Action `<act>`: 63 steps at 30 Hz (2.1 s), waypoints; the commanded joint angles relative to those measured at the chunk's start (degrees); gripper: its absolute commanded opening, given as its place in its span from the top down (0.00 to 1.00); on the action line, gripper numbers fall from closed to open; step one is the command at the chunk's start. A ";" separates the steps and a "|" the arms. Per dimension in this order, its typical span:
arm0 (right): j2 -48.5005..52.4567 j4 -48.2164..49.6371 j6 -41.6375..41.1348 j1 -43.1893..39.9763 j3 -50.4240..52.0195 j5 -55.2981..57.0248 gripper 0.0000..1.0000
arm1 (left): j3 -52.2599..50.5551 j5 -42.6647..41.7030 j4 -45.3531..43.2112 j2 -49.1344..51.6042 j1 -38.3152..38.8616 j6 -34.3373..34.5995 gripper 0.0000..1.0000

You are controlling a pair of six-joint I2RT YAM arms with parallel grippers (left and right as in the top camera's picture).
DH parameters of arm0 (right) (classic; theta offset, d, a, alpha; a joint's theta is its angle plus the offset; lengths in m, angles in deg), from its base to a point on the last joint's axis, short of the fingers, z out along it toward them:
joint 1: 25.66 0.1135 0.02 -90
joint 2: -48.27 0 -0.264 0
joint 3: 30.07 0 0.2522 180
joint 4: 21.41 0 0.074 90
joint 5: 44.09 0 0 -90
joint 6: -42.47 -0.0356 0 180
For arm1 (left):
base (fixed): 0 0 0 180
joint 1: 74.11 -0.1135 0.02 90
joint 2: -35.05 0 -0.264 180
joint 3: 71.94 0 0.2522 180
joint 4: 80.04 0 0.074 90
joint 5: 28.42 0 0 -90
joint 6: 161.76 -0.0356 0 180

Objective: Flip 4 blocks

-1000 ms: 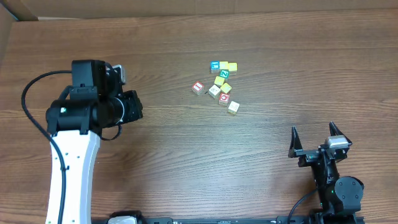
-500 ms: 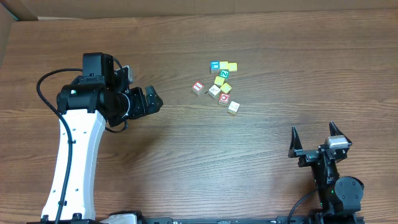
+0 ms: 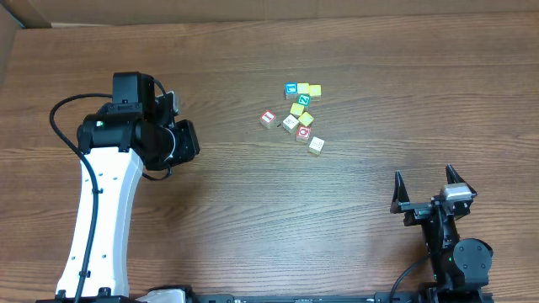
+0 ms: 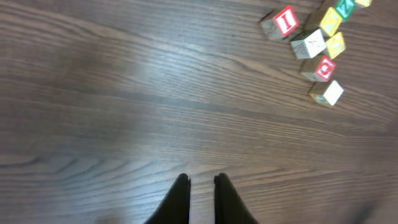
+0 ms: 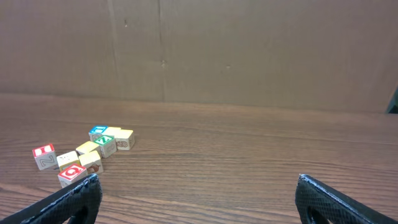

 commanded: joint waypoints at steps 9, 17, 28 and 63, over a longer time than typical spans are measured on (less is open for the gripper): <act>-0.57 0.42 0.24 -0.15 0.61 0.24 0.00 | 1.29 0.46 2.73 0.22 0.22 0.57 0.68; -0.57 0.42 0.24 -0.15 0.61 0.24 0.00 | 1.29 -0.07 2.82 0.22 0.22 0.59 0.89; -0.57 0.42 0.24 -0.15 0.61 0.24 0.00 | 1.29 0.22 2.67 0.22 0.22 6.10 0.96; -0.57 0.42 0.24 -0.15 0.61 0.24 0.00 | 1.29 14.05 3.50 0.37 1.42 14.36 0.96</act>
